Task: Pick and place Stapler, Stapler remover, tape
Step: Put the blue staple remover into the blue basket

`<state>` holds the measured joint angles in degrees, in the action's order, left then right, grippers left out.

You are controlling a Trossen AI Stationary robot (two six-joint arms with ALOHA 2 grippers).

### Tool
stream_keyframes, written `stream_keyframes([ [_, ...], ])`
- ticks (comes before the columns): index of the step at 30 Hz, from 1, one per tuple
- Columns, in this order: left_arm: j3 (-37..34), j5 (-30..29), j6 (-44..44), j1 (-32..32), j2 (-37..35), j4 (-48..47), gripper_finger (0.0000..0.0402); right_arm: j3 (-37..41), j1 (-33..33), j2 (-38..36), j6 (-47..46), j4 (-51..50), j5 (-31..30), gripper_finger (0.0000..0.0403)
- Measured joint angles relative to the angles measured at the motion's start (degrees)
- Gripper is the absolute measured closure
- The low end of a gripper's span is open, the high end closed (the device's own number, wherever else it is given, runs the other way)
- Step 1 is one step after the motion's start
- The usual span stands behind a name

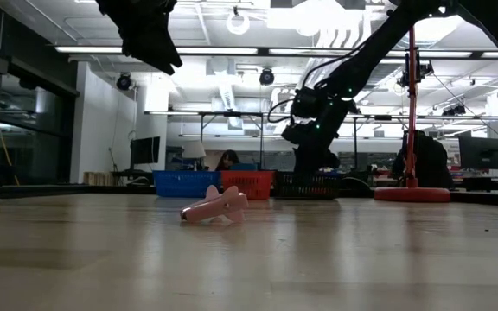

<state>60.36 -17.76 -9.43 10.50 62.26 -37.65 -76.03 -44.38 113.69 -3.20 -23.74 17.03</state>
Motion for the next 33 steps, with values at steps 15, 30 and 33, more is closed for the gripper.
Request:
stream_keyframes([
  [15, 0.0, 0.0, 0.1, 0.0, 0.0, 0.0, 0.0149, 0.0, -4.0, -0.8, 1.9, 0.5, 12.3, 0.0400],
  [30, 0.0, -0.3, 0.6, 0.0, 0.0, 1.4, 0.0149, 0.0, -4.1, -9.6, 2.2, 0.5, 13.6, 0.0402],
  [33, 0.0, -0.7, 2.1, 0.0, 0.1, 6.1, 0.0149, 0.0, -3.3, -13.5, 3.1, 0.7, 13.5, 0.0402],
])
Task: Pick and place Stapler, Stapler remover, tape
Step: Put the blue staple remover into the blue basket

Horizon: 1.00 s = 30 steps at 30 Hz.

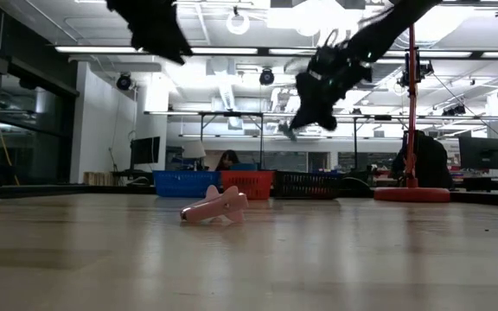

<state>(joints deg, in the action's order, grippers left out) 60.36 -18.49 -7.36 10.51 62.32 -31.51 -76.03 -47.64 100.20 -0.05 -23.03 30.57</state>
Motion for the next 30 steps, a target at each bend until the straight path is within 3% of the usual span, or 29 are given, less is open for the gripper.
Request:
stream_keyframes([
  [6, 0.1, -0.1, 6.4, 0.0, 0.7, 12.9, 0.0149, 0.0, 3.2, -7.5, 0.1, 3.6, 0.7, 0.0402],
  [14, 0.0, 1.2, 13.8, 0.0, 1.6, 22.8, 0.0149, -0.1, 8.2, -14.7, 0.0, 13.5, 3.3, 0.0403],
  [20, -0.1, 4.9, 17.4, 0.0, 3.8, 30.7, 0.0149, -0.1, 12.5, -15.3, -0.9, 23.6, 8.4, 0.0403],
  [30, 0.0, 8.0, 17.7, 0.0, 6.7, 39.0, 0.0149, -0.1, 15.6, -15.3, 0.1, 31.0, 15.0, 0.0403],
])
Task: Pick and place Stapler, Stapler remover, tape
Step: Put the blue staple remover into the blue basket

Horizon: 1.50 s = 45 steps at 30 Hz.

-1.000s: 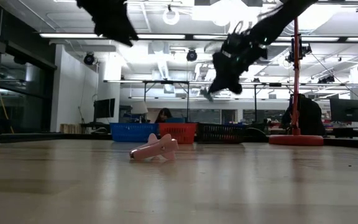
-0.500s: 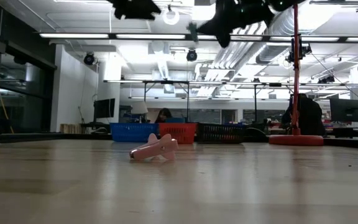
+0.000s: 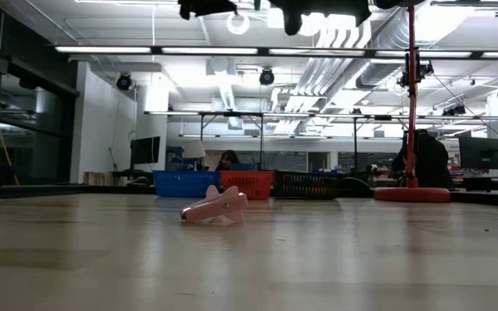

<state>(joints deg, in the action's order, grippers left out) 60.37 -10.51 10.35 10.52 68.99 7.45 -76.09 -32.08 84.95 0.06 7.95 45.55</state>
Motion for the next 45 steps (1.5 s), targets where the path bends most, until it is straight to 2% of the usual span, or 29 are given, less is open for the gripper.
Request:
stream_keyframes([
  [10, 0.1, 3.0, 0.3, 0.0, 2.5, 7.0, 0.0149, 0.0, 2.2, 0.0, 0.9, 1.3, 3.3, 0.0403],
  [14, 0.0, 6.4, 0.4, 0.0, 2.7, 8.2, 0.0149, 0.0, 2.3, 0.2, 1.4, 1.4, 3.6, 0.0403],
  [33, 0.0, 13.1, -0.1, 0.0, 4.3, 12.3, 0.0151, 0.1, 5.9, 1.0, 3.0, 1.9, 0.3, 0.0403],
  [37, 0.0, 13.5, -0.1, 0.0, 4.3, 11.9, 0.0179, 0.1, 5.9, 1.0, 2.7, 2.0, 0.0, 0.0403],
  [45, 0.0, 13.9, 0.3, 0.0, 4.3, 11.6, 0.0288, 0.1, 5.9, 1.0, 2.6, 1.9, 0.3, 0.0403],
])
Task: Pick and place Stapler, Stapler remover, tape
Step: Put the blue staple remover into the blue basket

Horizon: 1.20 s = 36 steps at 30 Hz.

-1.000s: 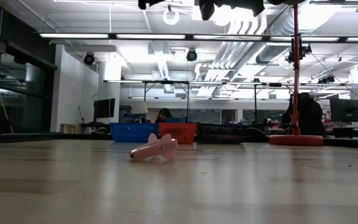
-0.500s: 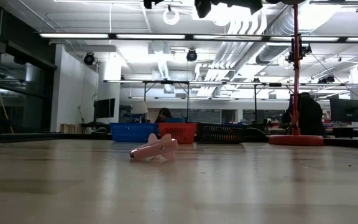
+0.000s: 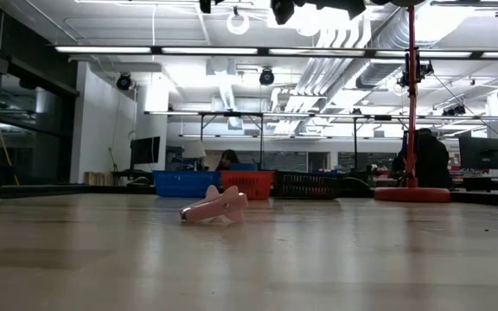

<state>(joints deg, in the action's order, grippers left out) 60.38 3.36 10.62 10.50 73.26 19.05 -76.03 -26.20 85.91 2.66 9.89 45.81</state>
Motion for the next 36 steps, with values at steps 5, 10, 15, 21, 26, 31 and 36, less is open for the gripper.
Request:
stream_keyframes([
  [5, 0.0, 0.0, 0.3, 0.0, 0.0, -0.4, 0.0311, 0.0, 0.0, 0.0, -0.1, -0.2, 0.1, 0.0402],
  [10, 0.0, 0.2, 0.7, 0.0, 0.0, -1.1, 0.0299, 0.0, 0.0, 0.0, -0.5, -0.3, 1.2, 0.0384],
  [15, 0.0, 0.3, 1.2, 0.0, 0.0, -1.4, 0.0300, 0.0, 0.0, -0.1, -1.4, -0.7, 2.4, 0.0335],
  [21, 0.0, -1.9, 1.7, 0.0, 0.1, -1.7, 0.0306, 0.0, -0.7, -0.3, -3.2, -2.4, 2.6, 0.0260],
  [26, 0.0, -8.2, 1.8, 0.0, -0.6, -7.0, 0.0307, 0.0, -3.6, -2.7, -3.6, -7.3, -0.2, 0.0210],
  [31, 0.0, -19.0, -0.2, 0.5, -2.3, -14.9, 0.0307, 0.0, -6.9, -5.9, -0.6, -14.3, -6.3, 0.0188],
  [36, 0.0, -23.7, -5.8, 4.5, -3.0, -22.8, 0.0308, 0.0, -10.0, -7.9, 0.4, -20.7, -13.1, 0.0186],
])
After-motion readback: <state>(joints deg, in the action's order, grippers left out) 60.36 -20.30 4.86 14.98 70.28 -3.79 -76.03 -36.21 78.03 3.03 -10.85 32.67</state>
